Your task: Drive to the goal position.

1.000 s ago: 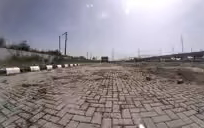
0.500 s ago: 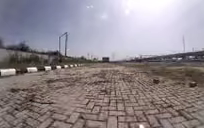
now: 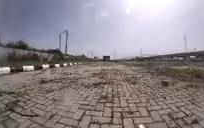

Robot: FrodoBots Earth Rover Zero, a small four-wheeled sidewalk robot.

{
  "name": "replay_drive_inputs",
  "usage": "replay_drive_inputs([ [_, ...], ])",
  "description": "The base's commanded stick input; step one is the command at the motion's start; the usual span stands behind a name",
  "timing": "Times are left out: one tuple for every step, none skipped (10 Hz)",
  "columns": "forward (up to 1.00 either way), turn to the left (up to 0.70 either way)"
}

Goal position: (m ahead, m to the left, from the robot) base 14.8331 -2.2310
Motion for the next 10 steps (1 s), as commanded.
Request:
replay_drive_inputs([
  [1.00, 0.00],
  [1.00, 0.00],
  [1.00, 0.00],
  [1.00, 0.00],
  [1.00, 0.00],
  [1.00, 0.00],
  [1.00, 0.00],
  [1.00, 0.00],
  [1.00, 0.00],
  [1.00, 0.00],
])
